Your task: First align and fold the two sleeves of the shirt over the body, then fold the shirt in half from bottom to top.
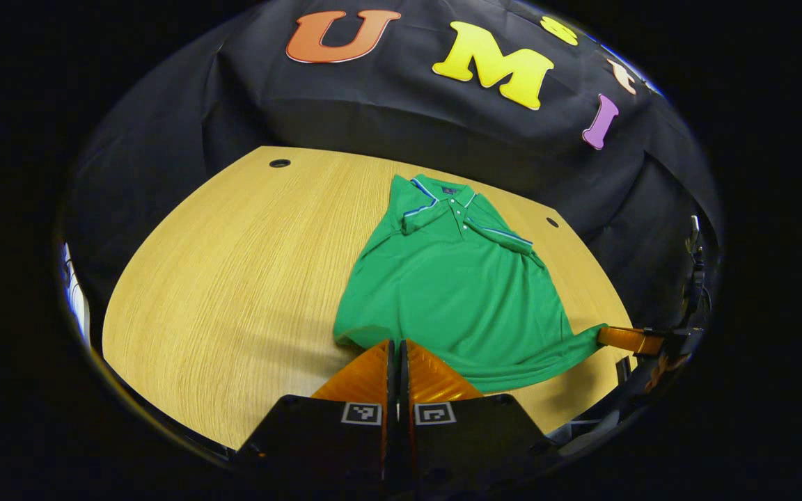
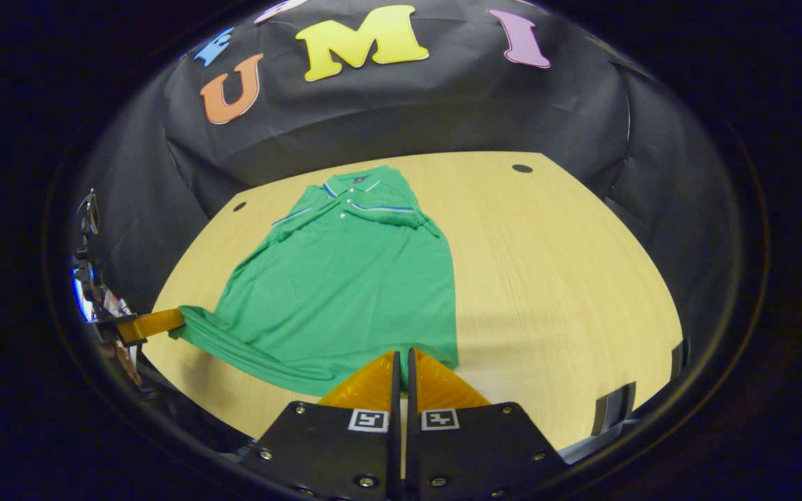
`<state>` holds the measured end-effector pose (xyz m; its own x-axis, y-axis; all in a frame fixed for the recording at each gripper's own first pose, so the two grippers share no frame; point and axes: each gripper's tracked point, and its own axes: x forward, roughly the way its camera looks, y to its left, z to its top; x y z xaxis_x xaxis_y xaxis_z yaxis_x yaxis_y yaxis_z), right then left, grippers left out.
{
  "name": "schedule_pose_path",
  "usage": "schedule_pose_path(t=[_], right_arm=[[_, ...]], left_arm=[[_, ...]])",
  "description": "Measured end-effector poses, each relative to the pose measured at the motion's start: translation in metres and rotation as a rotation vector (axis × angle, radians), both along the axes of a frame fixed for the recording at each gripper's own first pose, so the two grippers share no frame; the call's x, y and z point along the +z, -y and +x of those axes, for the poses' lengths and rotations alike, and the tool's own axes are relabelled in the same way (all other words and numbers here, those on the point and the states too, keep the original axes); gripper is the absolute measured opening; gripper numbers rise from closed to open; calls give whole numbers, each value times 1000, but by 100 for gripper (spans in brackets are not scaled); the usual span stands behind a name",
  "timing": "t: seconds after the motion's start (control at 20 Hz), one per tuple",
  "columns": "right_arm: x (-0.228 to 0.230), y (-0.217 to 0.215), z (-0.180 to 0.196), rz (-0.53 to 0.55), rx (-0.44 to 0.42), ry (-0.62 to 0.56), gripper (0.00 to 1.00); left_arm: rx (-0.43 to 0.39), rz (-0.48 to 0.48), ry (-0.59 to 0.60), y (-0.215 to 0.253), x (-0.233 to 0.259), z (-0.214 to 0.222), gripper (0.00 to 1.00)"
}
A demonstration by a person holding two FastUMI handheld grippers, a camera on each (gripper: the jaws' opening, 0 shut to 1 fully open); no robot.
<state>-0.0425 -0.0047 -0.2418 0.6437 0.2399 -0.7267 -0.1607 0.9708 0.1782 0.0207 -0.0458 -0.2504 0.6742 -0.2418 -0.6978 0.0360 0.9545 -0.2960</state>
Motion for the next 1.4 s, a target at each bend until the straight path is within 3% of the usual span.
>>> schedule_pose_path(t=[0.45,1.15,1.2,1.4], right_arm=[[30,2,63,47,-28,53,3],[59,-5,169,59,4,150,3],[61,-6,177,61,1,157,3],[66,-6,209,65,-1,195,2]], left_arm=[[30,-29,46,-3,22,58,3],[42,-17,116,6,43,165,3],[45,-15,121,6,43,172,7],[53,10,143,6,43,199,3]])
